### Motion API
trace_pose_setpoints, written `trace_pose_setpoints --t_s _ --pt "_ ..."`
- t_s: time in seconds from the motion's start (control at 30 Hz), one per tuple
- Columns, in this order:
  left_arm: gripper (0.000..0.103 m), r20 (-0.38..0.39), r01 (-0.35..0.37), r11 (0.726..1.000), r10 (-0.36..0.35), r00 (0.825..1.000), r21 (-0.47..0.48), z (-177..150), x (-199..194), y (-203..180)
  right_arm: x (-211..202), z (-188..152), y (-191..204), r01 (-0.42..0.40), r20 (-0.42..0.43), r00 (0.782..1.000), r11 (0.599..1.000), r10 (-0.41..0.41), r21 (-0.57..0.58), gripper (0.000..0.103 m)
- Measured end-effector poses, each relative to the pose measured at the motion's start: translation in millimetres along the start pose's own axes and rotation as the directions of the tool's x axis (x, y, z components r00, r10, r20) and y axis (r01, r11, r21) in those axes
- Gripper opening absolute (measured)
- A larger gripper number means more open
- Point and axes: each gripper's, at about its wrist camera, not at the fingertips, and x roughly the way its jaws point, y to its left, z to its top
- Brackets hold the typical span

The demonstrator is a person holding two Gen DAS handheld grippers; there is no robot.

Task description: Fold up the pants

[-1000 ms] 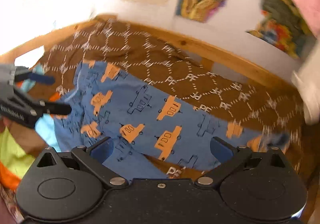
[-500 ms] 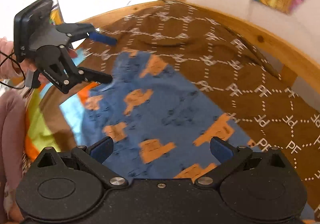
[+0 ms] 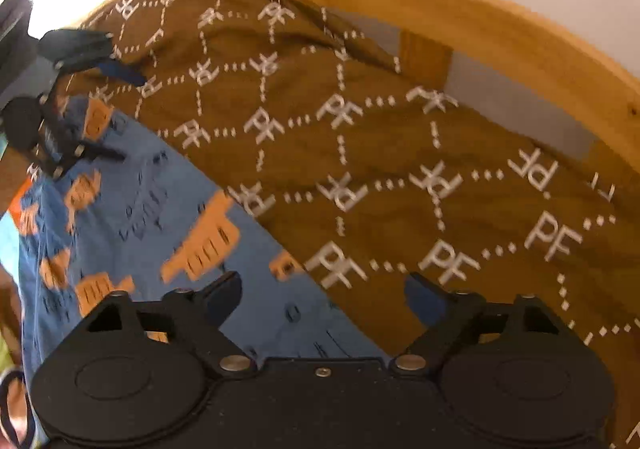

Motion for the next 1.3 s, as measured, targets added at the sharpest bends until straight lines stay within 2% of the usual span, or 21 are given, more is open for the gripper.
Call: trace_pose_setpoints --t_s 0.03,0.1,0.17,0.2,0.23,0.27,0.33,0.4,0.5,0.6,0.63,0.77,0.9,1.03,1.17,1.23,1.27,1.3 --pt "0.065 -0.026 0.002 1.000 -0.003 1.000 -0.005 0.7 4.0 2.2 -0.9 -5.0 -1.9 -0.003 -0.013 1.000 1.000 0.003 -0.004 0.086" --pt "0.056 -0.071 -0.029 1.000 0.029 0.997 0.002 1.8 11.2 0.9 4.6 -12.1 -8.3 -0.013 -0.049 0.999 1.000 0.014 0.008 0.079" --pt "0.043 -0.082 -0.052 0.997 0.056 0.995 0.053 2.5 10.9 -7.2 14.3 -18.2 -5.6 -0.016 -0.076 0.997 1.000 0.017 0.015 0.077" --pt "0.032 -0.079 -0.055 0.996 0.060 0.995 0.070 3.2 9.7 -10.9 15.7 -21.5 -2.5 -0.008 -0.072 0.997 1.000 0.008 -0.003 0.075" --pt "0.022 -0.075 -0.071 0.994 0.077 0.994 0.085 3.8 8.4 -15.2 15.2 -22.9 -1.6 -0.006 -0.068 0.998 1.000 0.005 -0.015 0.069" --pt "0.018 -0.079 -0.091 0.992 0.099 0.992 0.091 4.7 8.0 -17.9 14.6 -23.2 -1.1 -0.011 -0.064 0.998 1.000 0.010 -0.017 0.064" --pt "0.007 -0.089 -0.131 0.987 0.138 0.986 0.089 7.7 8.0 -20.6 12.1 -21.8 -1.6 -0.010 -0.050 0.999 1.000 0.009 -0.010 0.039" --pt "0.003 -0.087 -0.149 0.986 0.155 0.984 0.070 9.5 6.9 -21.0 11.0 -20.6 -0.7 -0.009 -0.043 0.999 1.000 0.009 -0.001 0.031" --pt "0.001 -0.083 -0.164 0.986 0.166 0.983 0.038 11.1 3.8 -18.4 13.5 -21.8 4.1 0.004 -0.047 0.999 1.000 -0.004 -0.002 0.018" --pt "0.001 -0.052 -0.181 0.983 0.181 0.982 0.007 10.5 -1.4 -18.0 11.9 -22.5 15.0 0.050 -0.028 0.998 0.998 -0.051 -0.045 0.004" --pt "0.001 -0.039 -0.192 0.981 0.192 0.981 0.002 10.4 -3.5 -18.4 9.7 -22.2 18.0 0.070 -0.019 0.997 0.996 -0.071 -0.058 0.003" --pt "0.000 0.013 -0.257 0.966 0.257 0.966 -0.014 12.7 -9.7 -18.3 -1.4 -16.7 26.4 0.140 0.033 0.990 0.987 -0.137 -0.082 0.002" --pt "0.000 0.039 -0.295 0.952 0.299 0.954 -0.085 19.9 -9.3 -5.3 -7.7 -9.1 27.5 0.199 0.079 0.978 0.976 -0.193 -0.087 0.002" --pt "0.000 0.035 -0.296 0.945 0.303 0.952 -0.140 23.0 6.0 7.5 -7.8 -0.8 17.6 0.265 0.115 0.959 0.964 -0.260 -0.033 0.002" --pt "0.001 0.003 -0.281 0.950 0.284 0.959 -0.138 21.8 25.7 10.7 6.5 1.3 13.9 0.301 0.090 0.950 0.953 -0.298 -0.025 0.002" --pt "0.011 0.023 -0.259 0.953 0.266 0.964 -0.159 18.8 24.6 14.8 12.5 -0.5 14.0 0.302 0.071 0.951 0.953 -0.300 -0.022 0.007" --pt "0.016 0.038 -0.252 0.952 0.262 0.964 -0.172 16.7 21.4 17.2 14.0 -1.6 14.3 0.311 0.066 0.949 0.950 -0.309 -0.025 0.018" --pt "0.042 0.043 -0.256 0.949 0.268 0.963 -0.187 14.9 16.9 19.7 13.4 -2.7 14.5 0.321 0.065 0.945 0.947 -0.319 -0.025 0.023"
